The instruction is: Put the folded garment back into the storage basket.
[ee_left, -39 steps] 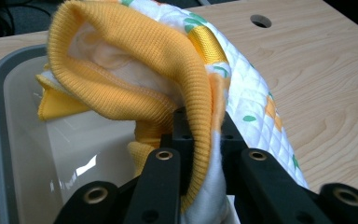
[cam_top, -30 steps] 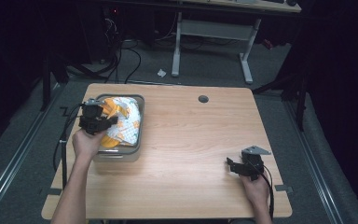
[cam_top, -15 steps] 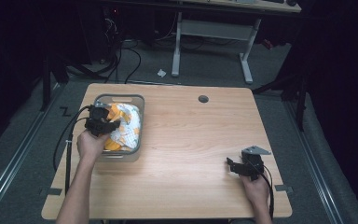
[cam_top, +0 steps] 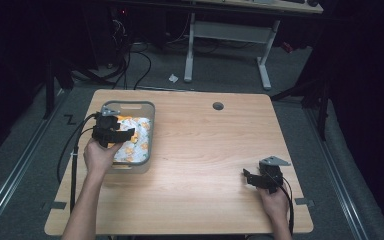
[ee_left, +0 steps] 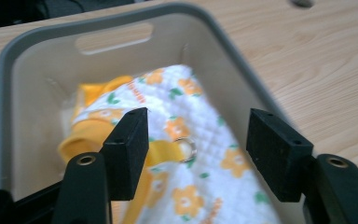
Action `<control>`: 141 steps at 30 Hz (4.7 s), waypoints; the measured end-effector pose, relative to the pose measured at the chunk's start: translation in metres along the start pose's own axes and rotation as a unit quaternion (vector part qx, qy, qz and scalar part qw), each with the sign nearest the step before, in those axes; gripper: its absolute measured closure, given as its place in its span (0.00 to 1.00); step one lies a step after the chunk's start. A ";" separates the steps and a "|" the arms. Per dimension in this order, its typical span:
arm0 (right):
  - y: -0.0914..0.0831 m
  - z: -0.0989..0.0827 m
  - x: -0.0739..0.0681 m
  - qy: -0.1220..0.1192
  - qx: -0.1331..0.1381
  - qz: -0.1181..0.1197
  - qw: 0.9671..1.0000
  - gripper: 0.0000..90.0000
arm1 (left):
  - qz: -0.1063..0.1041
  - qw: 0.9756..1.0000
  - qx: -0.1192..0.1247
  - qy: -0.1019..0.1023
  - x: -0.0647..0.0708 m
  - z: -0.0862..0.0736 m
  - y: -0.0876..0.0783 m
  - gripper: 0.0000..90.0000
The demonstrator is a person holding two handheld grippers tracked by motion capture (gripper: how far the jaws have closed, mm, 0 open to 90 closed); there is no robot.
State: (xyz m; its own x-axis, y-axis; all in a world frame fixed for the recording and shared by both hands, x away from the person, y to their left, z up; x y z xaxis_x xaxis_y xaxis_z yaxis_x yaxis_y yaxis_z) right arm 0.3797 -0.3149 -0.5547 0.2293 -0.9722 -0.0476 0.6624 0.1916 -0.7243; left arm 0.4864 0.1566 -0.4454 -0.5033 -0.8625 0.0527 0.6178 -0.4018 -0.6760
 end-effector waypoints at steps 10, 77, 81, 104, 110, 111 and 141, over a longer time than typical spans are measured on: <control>0.000 0.000 0.000 0.000 0.000 0.000 1.000 0.31 | -0.018 0.999 0.034 0.010 0.022 0.008 -0.011 0.41; 0.000 0.000 0.000 -0.001 0.000 0.000 1.000 0.31 | -0.116 0.990 0.064 0.056 0.121 0.001 -0.012 0.37; 0.000 0.000 0.000 -0.001 0.000 0.000 1.000 0.31 | -0.129 0.988 0.063 0.057 0.129 -0.001 -0.010 0.37; 0.000 0.000 0.000 0.001 0.000 0.000 1.000 0.31 | -0.148 0.986 0.053 0.058 0.146 -0.007 0.005 0.37; 0.000 0.000 0.000 0.001 0.000 0.000 1.000 0.31 | -0.155 0.985 0.052 0.055 0.151 -0.009 0.010 0.38; 0.000 0.000 0.000 0.000 0.000 0.000 1.000 0.31 | -0.156 0.985 0.050 0.055 0.152 -0.010 0.011 0.38; 0.000 0.000 0.000 0.000 -0.001 0.000 1.000 0.31 | -0.163 0.985 0.027 0.046 0.169 -0.025 0.040 0.38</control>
State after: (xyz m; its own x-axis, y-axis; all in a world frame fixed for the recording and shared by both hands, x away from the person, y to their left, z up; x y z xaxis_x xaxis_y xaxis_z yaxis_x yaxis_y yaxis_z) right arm 0.3795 -0.3148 -0.5547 0.2286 -0.9723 -0.0479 0.6616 0.1913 -0.7250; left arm 0.4112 0.0025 -0.4815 -0.7319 -0.6540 0.1915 0.4436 -0.6705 -0.5946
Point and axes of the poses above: each handheld gripper's, and its own axes: y roughly forward along the jaws, z roughly out of its top, x roughly to its right, the point moved 5 cm from there along y, roughly forward along the jaws, and after that the axes turned 5 degrees about y, right-handed, at the moved point
